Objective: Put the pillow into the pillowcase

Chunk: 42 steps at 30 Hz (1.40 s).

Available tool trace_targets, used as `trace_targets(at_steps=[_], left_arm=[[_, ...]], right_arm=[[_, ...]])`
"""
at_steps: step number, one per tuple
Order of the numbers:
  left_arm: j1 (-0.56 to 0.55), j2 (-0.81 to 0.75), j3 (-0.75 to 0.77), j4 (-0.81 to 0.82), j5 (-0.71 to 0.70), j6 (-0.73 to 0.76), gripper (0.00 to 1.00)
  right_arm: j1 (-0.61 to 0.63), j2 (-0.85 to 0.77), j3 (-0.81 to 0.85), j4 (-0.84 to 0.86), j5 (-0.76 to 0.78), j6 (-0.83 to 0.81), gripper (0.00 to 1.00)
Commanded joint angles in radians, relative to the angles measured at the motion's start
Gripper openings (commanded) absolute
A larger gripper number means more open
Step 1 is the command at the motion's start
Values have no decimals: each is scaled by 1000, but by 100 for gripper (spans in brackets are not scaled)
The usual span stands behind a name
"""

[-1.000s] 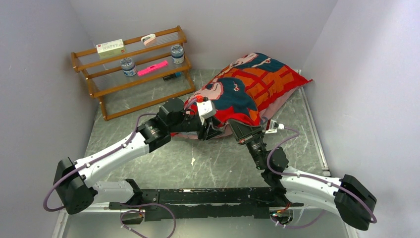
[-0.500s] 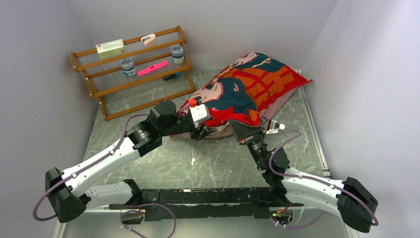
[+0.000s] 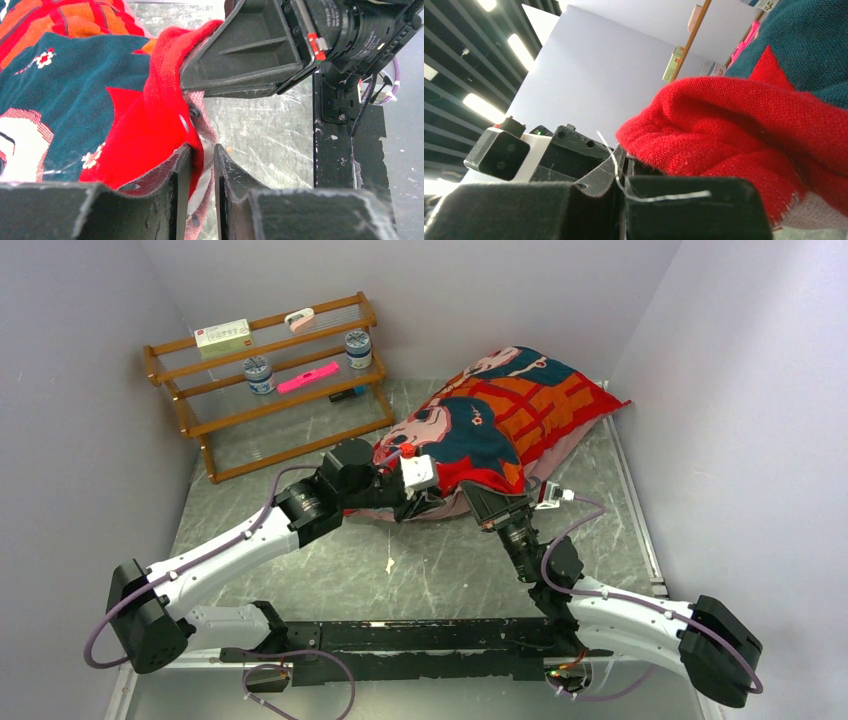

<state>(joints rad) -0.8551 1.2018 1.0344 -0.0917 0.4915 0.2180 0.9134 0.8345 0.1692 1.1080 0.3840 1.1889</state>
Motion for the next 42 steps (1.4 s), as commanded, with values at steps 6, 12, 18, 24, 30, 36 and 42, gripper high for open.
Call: trace_targets(at_steps=[6, 12, 18, 24, 30, 36, 42], left_arm=[[-26, -1, 16, 119, 37, -31, 24], [-33, 3, 9, 115, 18, -22, 27], [-32, -12, -6, 106, -36, -8, 32], [-33, -12, -2, 100, -44, -7, 31], [-32, -21, -12, 96, -28, -1, 29], [-32, -7, -9, 94, 3, -8, 29], [-34, 1, -7, 121, 42, -32, 31]], right_arm=[[9, 5, 57, 142, -1, 6, 0], [11, 13, 48, 166, 1, 14, 0], [12, -4, 39, 172, 0, 12, 0], [13, -12, 35, 179, 2, 11, 0], [14, -30, 32, 172, 15, 6, 0], [14, -29, 26, 187, 24, 9, 0], [15, -12, 32, 209, 27, 11, 0]])
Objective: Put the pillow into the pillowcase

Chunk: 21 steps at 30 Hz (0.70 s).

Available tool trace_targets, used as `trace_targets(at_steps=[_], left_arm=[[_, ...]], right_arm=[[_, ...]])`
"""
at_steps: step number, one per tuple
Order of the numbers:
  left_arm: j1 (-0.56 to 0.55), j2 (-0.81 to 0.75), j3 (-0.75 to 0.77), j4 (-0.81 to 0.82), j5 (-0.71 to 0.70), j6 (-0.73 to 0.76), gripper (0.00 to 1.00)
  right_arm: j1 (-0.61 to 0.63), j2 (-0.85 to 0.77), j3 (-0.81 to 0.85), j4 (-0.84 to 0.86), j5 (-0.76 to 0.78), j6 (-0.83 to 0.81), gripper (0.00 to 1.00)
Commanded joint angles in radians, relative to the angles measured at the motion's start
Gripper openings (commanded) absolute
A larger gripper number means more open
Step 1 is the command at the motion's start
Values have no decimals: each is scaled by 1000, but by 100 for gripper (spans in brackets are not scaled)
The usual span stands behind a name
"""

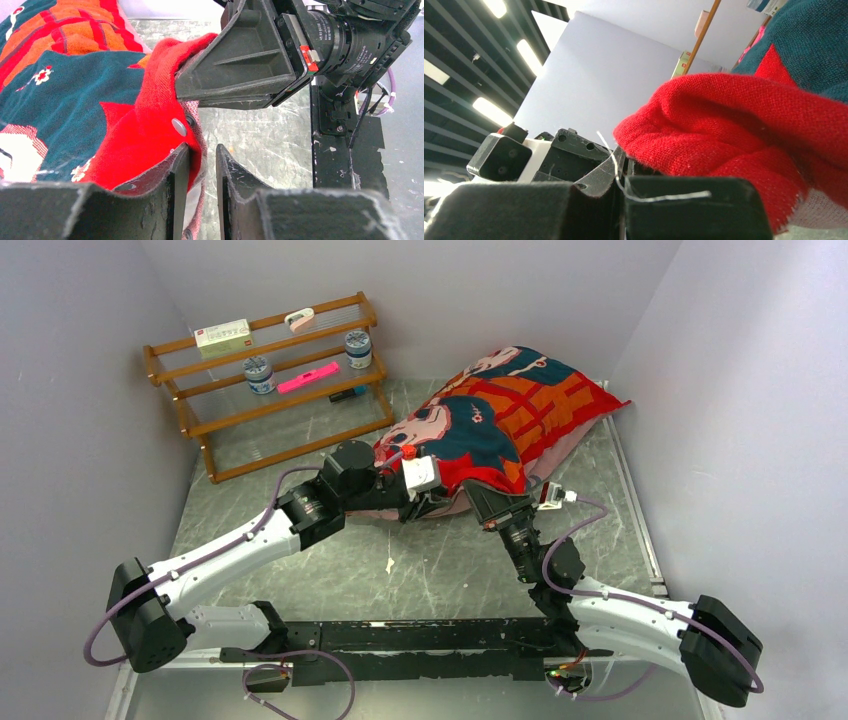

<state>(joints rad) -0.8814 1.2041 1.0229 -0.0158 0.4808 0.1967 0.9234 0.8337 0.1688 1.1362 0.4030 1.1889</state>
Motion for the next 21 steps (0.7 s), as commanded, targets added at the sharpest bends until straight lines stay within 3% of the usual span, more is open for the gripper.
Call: trace_targets(at_steps=[1, 21], left_arm=[[-9, 2, 8, 40, 50, -7, 31], [-11, 17, 21, 39, 39, -2, 35]], right_arm=[[4, -8, 31, 185, 9, 14, 0], [5, 22, 28, 206, 5, 39, 0]])
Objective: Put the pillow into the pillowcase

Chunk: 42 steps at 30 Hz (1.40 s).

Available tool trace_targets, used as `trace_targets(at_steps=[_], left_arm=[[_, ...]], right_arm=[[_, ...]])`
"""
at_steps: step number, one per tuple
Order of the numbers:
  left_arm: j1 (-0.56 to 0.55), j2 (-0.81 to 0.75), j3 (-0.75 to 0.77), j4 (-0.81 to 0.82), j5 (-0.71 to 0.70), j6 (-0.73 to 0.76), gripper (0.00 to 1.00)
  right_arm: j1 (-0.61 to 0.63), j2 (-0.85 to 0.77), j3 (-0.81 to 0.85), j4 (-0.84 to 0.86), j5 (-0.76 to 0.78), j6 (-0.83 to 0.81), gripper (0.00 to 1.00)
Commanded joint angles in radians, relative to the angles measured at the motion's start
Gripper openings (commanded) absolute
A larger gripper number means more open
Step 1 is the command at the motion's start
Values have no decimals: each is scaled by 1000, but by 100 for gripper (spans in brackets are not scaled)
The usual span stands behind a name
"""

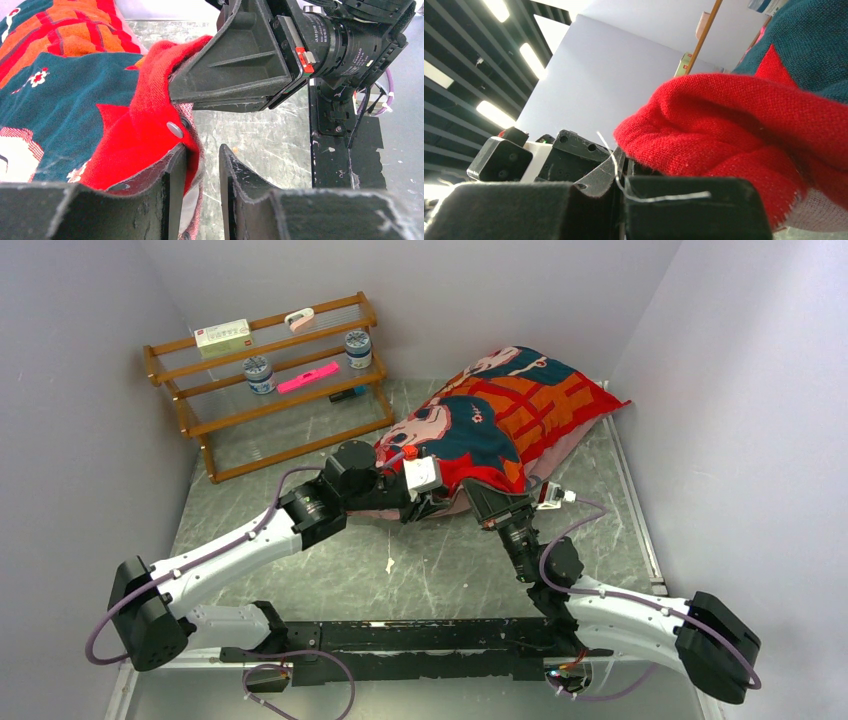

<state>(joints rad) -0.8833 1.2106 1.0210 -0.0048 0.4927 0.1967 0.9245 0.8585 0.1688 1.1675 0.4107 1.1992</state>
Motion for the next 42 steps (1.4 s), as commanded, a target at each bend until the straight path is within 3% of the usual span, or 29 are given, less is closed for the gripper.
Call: trace_targets(at_steps=[1, 7, 12, 20, 25, 38, 42], left_arm=[[-8, 9, 22, 29, 27, -1, 35], [-11, 10, 26, 12, 23, 14, 36], [-12, -8, 24, 37, -12, 2, 46], [-32, -66, -13, 106, -171, 0, 55], [-102, -91, -36, 118, -279, 26, 60], [-214, -73, -84, 211, -487, 77, 63], [-221, -69, -91, 231, -490, 82, 63]], right_arm=[[5, -4, 32, 172, -3, 27, 0], [4, -12, 42, 153, 0, 18, 0], [5, -12, 42, 148, -1, 18, 0], [6, -14, 41, 142, 1, 17, 0], [5, -19, 40, 141, 4, 17, 0], [8, -47, 35, 124, 7, 17, 0], [8, -51, 32, 127, 7, 17, 0]])
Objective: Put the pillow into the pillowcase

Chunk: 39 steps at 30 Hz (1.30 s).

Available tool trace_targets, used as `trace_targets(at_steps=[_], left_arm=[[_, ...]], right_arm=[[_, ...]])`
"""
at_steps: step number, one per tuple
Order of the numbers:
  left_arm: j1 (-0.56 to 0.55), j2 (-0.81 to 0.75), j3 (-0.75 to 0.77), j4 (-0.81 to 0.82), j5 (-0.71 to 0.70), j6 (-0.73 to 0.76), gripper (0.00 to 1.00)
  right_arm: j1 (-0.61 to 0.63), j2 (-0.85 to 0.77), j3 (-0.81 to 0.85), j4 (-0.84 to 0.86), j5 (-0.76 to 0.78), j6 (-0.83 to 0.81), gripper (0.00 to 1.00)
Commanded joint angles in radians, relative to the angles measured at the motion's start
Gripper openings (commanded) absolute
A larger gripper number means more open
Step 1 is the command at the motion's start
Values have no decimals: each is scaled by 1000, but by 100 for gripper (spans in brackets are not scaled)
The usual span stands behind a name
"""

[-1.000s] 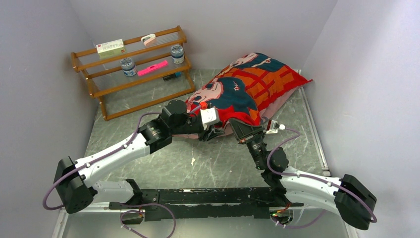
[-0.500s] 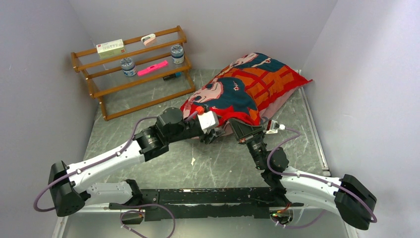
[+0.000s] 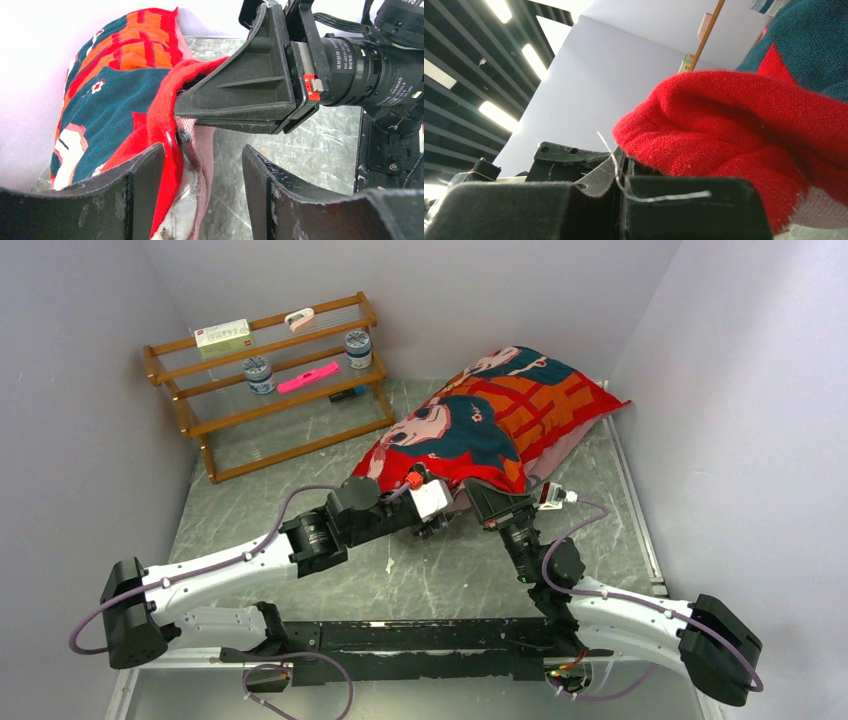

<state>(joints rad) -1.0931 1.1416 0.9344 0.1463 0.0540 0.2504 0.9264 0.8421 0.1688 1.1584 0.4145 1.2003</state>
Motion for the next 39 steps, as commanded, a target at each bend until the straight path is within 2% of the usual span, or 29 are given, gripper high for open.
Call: trace_targets(at_steps=[1, 6, 14, 23, 39], left_arm=[[-11, 0, -8, 83, -51, 30, 63], [-13, 5, -24, 107, -51, 33, 63], [-14, 38, -12, 133, -51, 40, 53], [-14, 43, -28, 153, -64, 17, 53], [-16, 40, -31, 173, -54, 15, 39]], right_arm=[[6, -35, 32, 137, 4, 16, 0], [6, -34, 29, 140, 4, 17, 0], [6, -26, 26, 155, 3, 19, 0], [6, -28, 22, 159, 4, 20, 0], [6, -29, 18, 165, 11, 18, 0]])
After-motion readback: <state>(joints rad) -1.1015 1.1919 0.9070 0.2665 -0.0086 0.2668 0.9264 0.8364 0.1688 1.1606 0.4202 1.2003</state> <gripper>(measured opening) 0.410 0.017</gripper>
